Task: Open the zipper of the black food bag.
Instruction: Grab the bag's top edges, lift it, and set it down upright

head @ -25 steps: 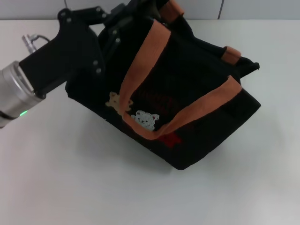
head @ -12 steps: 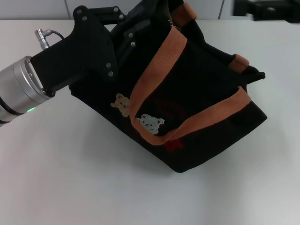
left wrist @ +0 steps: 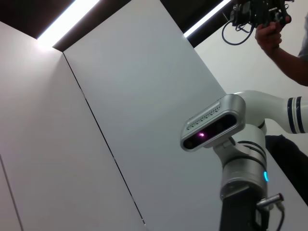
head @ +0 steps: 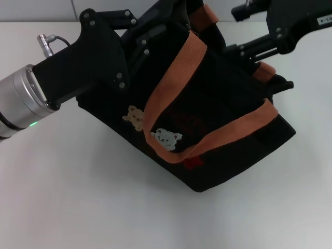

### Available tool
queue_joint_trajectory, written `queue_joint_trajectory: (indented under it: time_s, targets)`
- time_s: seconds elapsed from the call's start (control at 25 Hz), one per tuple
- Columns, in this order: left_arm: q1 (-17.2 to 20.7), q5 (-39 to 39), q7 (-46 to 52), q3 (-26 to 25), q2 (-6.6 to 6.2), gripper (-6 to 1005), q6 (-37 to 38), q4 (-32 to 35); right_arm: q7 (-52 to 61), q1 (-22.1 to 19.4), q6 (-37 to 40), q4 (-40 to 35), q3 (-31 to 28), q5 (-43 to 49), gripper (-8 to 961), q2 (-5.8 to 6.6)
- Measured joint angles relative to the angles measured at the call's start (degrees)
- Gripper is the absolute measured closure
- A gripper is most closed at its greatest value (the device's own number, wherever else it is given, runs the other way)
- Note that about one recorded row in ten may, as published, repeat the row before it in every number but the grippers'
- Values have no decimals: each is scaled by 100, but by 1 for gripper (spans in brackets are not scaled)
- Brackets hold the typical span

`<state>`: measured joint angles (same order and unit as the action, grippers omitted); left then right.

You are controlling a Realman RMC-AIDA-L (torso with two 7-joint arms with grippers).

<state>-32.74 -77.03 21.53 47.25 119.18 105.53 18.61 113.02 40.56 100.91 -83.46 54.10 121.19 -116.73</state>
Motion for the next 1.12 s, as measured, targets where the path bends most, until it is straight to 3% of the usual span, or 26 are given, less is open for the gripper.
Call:
queue_joint_trajectory:
  time_s: [0.04, 0.28, 0.4, 0.44, 0.8, 1.12]
  targets:
    - [0, 3, 0, 13, 0, 888, 5, 1, 67, 5, -159, -181, 75, 144, 128, -49]
    - [-30, 23, -33, 77, 0, 888, 22, -18, 1422, 305, -218, 171, -17, 20, 153, -25]
    - [-49, 24, -34, 211, 0, 888, 56, 34, 2596, 482, -199, 406, -173, -228, 166, 51]
    - [-80, 25, -35, 267, 0, 888, 75, 70, 3105, 593, -178, 584, -199, -336, 170, 137]
    - [-188, 31, -35, 346, 0, 888, 86, 80, 3730, 973, -124, 1634, -341, -567, 208, 341]
    - [-196, 42, -35, 346, 0, 887, 101, 82, 3807, 928, 234, 1578, -447, -589, 266, 397]
